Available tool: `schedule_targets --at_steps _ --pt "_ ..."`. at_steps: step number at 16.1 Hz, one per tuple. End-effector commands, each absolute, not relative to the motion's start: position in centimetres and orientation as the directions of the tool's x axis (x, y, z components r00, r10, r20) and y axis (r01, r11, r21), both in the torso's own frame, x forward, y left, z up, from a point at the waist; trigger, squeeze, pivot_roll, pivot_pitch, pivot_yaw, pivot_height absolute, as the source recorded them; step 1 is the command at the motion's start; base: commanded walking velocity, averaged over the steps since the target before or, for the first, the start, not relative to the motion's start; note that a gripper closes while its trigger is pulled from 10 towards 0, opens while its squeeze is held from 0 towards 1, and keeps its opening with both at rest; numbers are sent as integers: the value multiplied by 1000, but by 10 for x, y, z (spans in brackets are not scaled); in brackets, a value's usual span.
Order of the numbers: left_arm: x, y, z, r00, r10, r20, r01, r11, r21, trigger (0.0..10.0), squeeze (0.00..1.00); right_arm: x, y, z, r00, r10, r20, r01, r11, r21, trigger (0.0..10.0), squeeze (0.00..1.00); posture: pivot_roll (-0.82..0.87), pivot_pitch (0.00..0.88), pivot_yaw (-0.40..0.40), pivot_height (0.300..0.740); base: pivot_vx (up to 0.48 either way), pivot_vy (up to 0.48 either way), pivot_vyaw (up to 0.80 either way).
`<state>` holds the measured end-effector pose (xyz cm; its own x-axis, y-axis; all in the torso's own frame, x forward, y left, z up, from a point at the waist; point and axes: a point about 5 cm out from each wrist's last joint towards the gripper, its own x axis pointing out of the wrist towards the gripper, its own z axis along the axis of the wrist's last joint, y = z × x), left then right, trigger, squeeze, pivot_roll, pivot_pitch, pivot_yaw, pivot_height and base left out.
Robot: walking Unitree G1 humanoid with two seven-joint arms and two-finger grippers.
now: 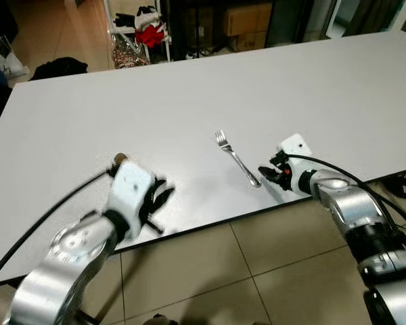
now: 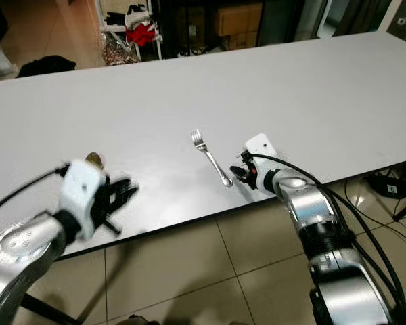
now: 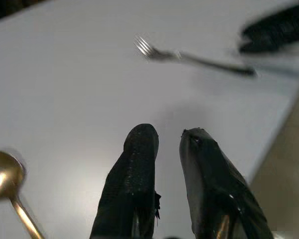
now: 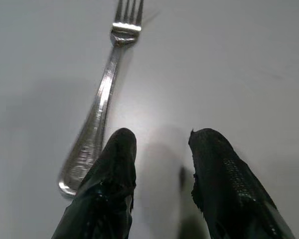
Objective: Setting the table
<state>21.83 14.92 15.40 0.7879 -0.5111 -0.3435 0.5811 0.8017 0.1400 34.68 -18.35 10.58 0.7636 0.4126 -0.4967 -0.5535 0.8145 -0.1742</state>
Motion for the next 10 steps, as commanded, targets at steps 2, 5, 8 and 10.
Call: schedule_targets --at_steps 2,5,8,10 --pt "212 147 155 749 -555 -363 630 766 128 10000 0 351 -182 106 766 420 -487 -560 808 -184 10000 0 -70 0 57 740 0 0 0" --pt "208 152 153 726 -563 -396 651 748 131 10000 0 348 -178 99 728 475 -495 -603 787 -131 10000 0 -65 0 61 740 0 0 0" --pt "207 153 154 709 -573 -411 669 730 136 10000 0 343 -171 93 663 560 -497 -676 733 -76 10000 0 -67 0 65 740 0 0 0" --pt "207 152 154 703 -580 -412 677 724 136 10000 0 343 -171 92 663 562 -495 -678 731 -78 10000 0 -67 0 65 740 0 0 0"
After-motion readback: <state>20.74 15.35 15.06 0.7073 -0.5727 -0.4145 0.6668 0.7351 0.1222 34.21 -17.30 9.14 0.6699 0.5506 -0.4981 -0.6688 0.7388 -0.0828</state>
